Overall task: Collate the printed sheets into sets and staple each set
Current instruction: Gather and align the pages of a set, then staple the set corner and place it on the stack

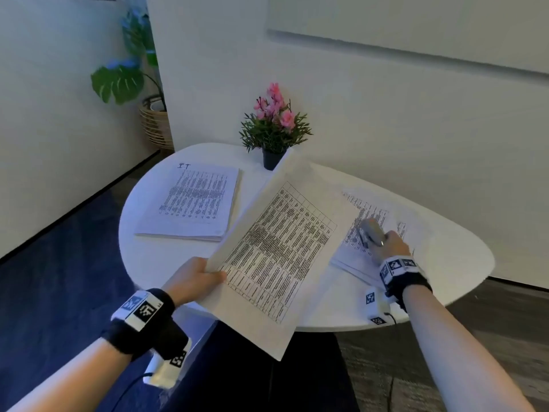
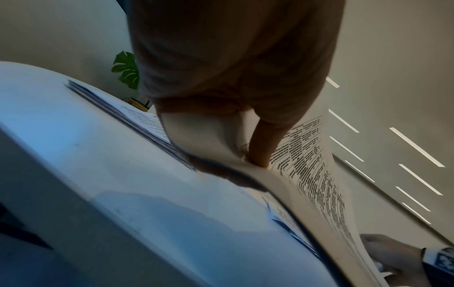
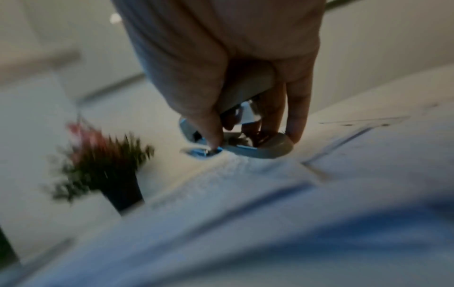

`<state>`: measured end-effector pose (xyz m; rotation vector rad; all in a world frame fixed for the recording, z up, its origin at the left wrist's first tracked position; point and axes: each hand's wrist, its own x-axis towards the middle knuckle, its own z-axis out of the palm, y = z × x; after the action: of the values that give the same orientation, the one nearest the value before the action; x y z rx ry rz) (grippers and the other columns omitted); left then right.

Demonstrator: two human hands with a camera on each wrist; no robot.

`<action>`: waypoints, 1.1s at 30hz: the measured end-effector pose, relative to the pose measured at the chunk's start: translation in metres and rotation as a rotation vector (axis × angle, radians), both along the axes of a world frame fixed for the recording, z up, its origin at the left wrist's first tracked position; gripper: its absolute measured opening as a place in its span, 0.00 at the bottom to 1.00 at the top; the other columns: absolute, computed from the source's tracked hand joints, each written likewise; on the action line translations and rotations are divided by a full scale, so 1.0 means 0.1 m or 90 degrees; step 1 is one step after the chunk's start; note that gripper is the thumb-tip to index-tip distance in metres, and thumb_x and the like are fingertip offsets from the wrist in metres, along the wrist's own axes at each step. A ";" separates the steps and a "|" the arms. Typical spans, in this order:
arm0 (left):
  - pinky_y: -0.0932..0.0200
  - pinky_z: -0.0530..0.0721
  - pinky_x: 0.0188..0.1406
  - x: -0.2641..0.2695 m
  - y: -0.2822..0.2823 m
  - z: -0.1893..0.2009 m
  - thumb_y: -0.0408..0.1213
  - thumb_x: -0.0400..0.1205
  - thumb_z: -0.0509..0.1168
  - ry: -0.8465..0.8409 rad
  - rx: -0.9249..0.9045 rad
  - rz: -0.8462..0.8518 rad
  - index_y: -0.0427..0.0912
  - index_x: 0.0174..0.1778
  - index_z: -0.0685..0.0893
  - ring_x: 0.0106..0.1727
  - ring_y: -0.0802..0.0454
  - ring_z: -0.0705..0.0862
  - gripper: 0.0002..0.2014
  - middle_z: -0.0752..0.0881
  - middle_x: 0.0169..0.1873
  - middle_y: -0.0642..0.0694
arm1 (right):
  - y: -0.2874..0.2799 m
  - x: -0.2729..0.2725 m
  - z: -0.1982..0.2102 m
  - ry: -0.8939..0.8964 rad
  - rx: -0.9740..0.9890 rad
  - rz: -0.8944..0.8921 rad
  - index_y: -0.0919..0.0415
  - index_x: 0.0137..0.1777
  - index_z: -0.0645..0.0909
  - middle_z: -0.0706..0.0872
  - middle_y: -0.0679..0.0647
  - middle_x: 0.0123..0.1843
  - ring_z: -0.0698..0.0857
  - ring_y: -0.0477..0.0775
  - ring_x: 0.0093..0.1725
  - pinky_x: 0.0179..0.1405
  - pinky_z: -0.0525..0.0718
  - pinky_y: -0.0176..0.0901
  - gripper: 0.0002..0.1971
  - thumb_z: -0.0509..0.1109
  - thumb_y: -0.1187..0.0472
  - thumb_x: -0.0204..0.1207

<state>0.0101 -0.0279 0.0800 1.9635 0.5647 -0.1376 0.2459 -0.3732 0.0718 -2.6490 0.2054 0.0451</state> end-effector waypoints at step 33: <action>0.49 0.85 0.47 0.24 -0.53 0.08 0.45 0.81 0.67 -0.028 0.155 -0.180 0.45 0.35 0.82 0.42 0.46 0.88 0.11 0.88 0.37 0.43 | 0.79 -0.63 1.53 -0.331 0.886 0.008 0.56 0.41 0.81 0.86 0.54 0.38 0.84 0.55 0.43 0.50 0.82 0.50 0.07 0.68 0.55 0.80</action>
<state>0.0336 -0.0806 0.0883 2.2727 0.2810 -0.2094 0.1831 -0.2947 0.2246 -1.2089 -0.0379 -0.3600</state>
